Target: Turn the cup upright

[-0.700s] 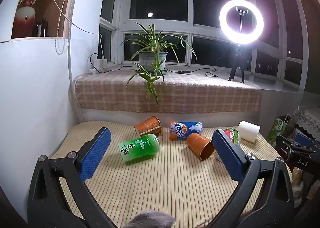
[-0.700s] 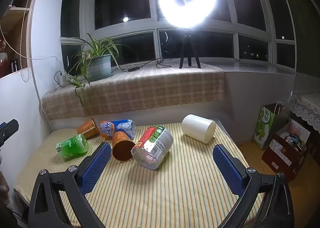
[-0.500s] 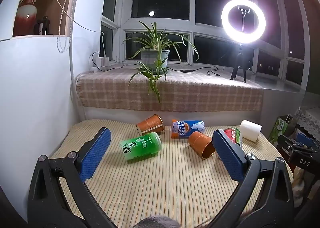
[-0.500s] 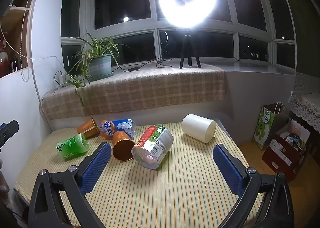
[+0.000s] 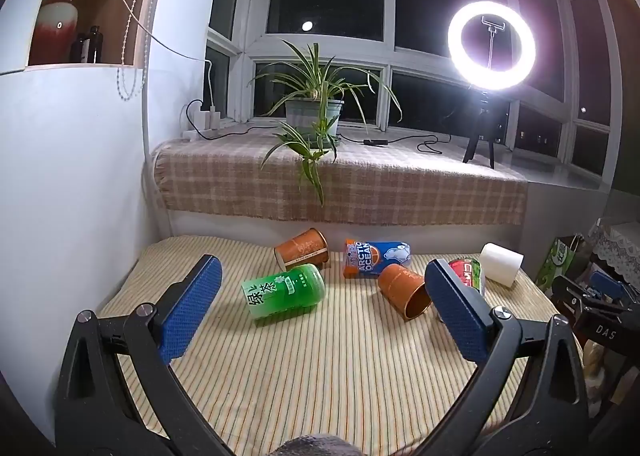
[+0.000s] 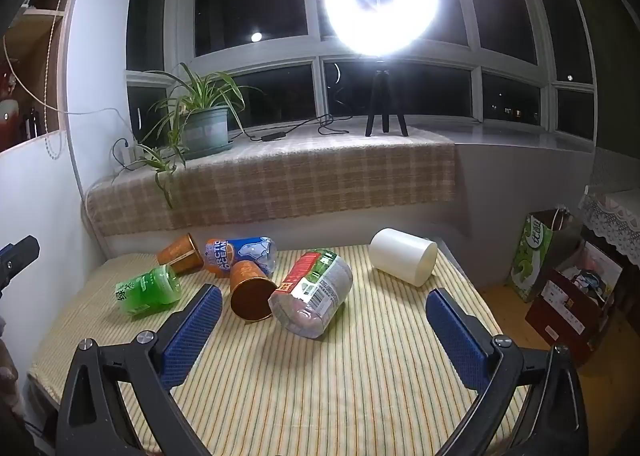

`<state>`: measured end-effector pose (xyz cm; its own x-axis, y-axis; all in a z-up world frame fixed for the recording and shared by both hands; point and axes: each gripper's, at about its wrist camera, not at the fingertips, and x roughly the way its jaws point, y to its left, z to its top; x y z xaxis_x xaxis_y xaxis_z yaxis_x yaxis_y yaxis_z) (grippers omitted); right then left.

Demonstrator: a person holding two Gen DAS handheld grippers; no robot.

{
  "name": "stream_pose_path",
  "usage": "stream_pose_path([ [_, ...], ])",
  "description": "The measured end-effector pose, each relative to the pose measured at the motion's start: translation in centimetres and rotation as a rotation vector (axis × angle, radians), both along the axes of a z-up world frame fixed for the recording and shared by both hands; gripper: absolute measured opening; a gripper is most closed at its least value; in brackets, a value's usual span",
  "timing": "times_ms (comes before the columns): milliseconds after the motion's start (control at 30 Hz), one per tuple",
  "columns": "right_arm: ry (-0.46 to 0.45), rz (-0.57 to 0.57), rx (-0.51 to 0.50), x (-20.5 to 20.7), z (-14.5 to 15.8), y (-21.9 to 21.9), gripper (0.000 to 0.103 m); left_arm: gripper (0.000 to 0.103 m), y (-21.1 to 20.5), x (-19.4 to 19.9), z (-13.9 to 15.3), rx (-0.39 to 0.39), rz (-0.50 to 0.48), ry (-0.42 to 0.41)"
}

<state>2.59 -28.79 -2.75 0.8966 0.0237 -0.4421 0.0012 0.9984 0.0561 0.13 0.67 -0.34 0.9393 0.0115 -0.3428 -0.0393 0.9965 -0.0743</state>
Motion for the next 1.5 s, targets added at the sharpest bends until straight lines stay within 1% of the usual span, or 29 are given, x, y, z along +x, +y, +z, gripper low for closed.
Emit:
stream_pose_path([
  [500, -0.002, -0.002, 0.002, -0.03, 0.05, 0.05, 0.103, 0.103, 0.43, -0.02, 0.56, -0.009, -0.002, -0.004],
  [1067, 0.0, 0.004, -0.005, -0.09, 0.0, 0.35, 0.103, 0.103, 0.4, -0.14, 0.5, -0.008, -0.002, -0.006],
  [1500, 0.002, 0.006, -0.007, -0.07, -0.14, 0.43, 0.103, 0.103, -0.22, -0.2, 0.71, 0.007, -0.014, 0.001],
])
